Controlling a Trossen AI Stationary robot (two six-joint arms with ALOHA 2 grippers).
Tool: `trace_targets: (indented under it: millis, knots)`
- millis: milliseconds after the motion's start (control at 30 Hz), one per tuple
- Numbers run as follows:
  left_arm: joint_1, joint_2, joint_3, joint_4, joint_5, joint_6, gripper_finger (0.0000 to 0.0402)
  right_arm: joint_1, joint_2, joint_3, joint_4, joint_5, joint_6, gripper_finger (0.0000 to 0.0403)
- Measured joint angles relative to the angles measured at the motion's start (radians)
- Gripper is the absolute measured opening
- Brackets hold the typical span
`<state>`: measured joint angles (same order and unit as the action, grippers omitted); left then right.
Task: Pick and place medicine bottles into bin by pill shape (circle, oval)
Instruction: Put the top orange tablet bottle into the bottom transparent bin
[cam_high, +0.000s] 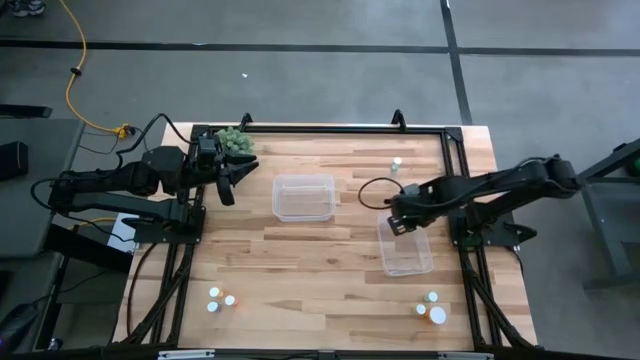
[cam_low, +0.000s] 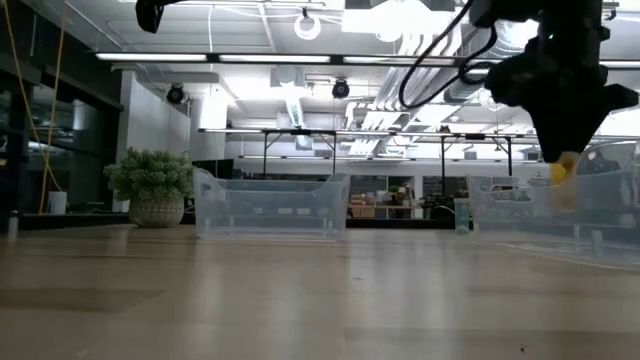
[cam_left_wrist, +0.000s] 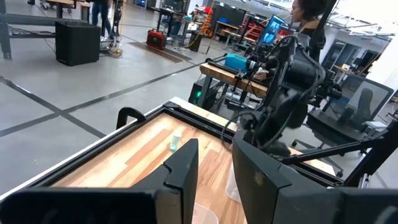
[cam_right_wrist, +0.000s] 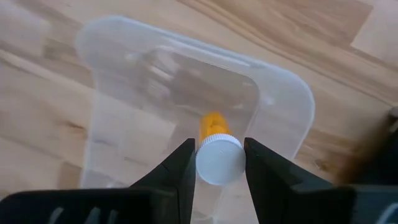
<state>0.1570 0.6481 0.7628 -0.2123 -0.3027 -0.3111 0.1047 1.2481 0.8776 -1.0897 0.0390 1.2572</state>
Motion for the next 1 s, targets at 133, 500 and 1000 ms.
trace_targets:
  millis: [133,500,1000]
  knots:
    - [0.0,0.0,0.0,0.0,0.0,0.0,0.009,0.004,0.064,0.0,0.006,0.02,0.01,0.0106]
    - [0.0,0.0,0.0,0.0,0.0,0.0,0.009,0.006,0.109,0.0,0.028,0.093,0.047,0.0106]
    - [0.0,0.0,0.0,0.0,0.0,0.0,0.009,0.005,0.109,-0.009,0.054,0.068,0.054,0.0106]
